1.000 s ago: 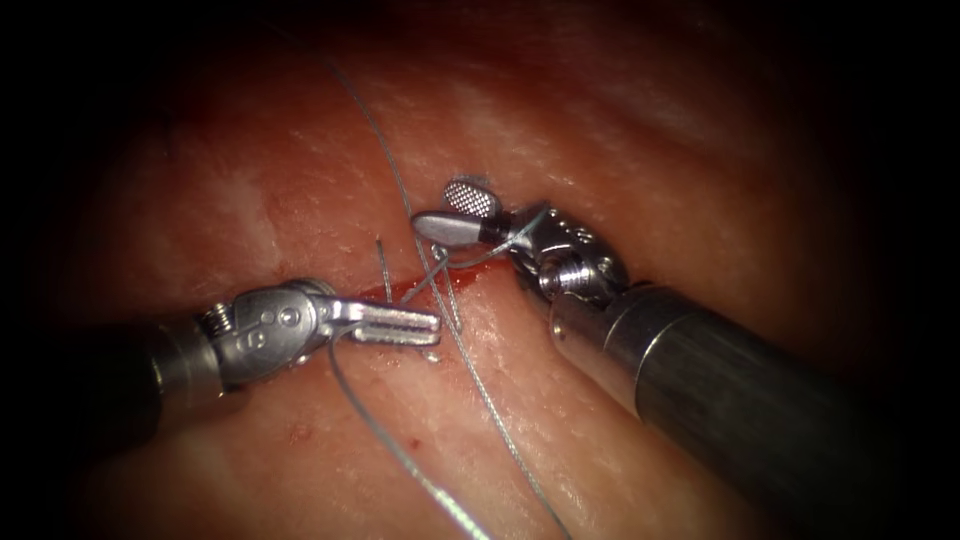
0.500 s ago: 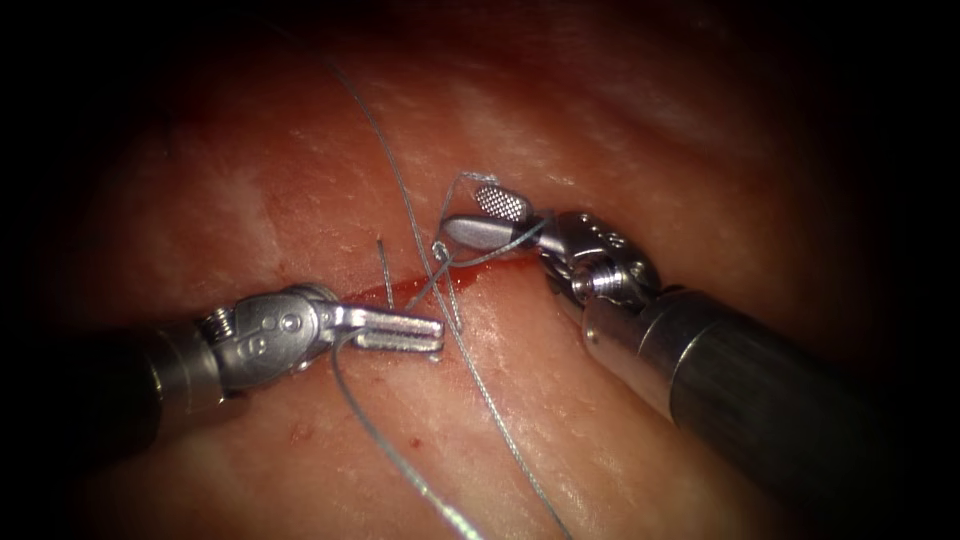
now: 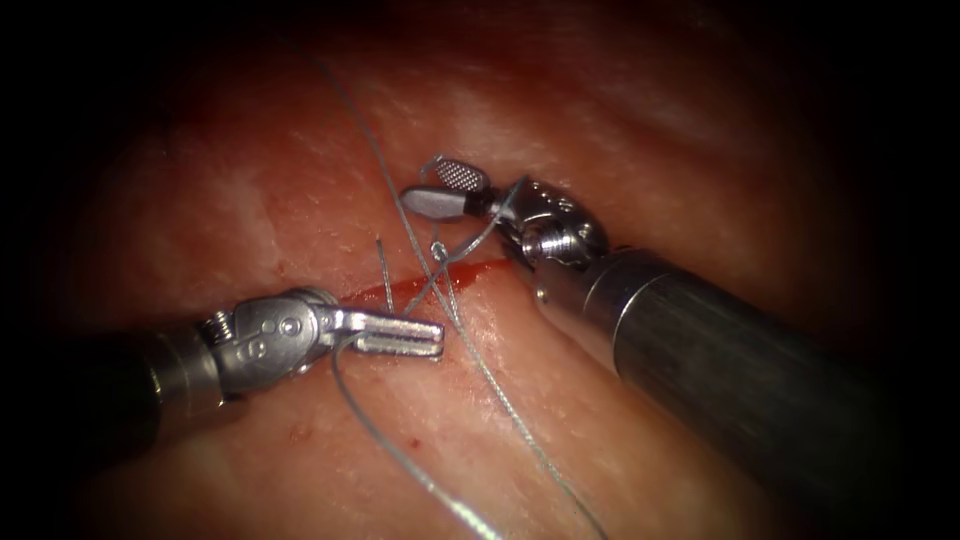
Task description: Wound Closure
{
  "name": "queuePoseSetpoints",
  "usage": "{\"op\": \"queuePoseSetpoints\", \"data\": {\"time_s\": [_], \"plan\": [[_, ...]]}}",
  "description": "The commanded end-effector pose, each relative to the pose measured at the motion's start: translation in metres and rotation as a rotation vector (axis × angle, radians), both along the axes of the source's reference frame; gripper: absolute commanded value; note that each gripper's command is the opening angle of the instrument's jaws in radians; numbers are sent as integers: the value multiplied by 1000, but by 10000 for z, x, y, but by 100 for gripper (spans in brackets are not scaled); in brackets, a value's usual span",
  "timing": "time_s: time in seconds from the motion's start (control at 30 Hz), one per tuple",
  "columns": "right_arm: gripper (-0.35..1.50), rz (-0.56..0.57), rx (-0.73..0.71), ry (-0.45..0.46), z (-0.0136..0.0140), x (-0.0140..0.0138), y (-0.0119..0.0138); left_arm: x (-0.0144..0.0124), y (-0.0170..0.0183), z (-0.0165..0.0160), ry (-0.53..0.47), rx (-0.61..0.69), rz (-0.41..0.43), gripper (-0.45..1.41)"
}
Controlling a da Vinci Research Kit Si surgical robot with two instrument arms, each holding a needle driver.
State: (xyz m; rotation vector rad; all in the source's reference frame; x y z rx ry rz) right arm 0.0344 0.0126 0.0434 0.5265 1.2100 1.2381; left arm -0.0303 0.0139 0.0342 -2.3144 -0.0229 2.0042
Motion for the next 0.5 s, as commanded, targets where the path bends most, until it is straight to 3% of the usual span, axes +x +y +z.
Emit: {"op": "queuePoseSetpoints", "data": {"time_s": [0.03,0.1,0.13,0.2,0.23,0.5], "plan": [[66,-6,-3,9,2,9,4,-4,1,7,-2,-1,1,-45],[63,-14,0,9,-1,11,1,-4,2,8,-2,-1,1,-45],[52,-16,1,7,-1,11,0,-4,2,8,-2,-1,1,-45],[14,-40,-14,0,-1,10,-1,-4,2,8,-2,-1,1,-45],[-35,-70,-33,9,-1,10,-2,-3,1,7,-3,-1,2,-45],[-35,-73,-145,-5,-17,-15,-11,17,14,11,11,11,-8,-45]]}}
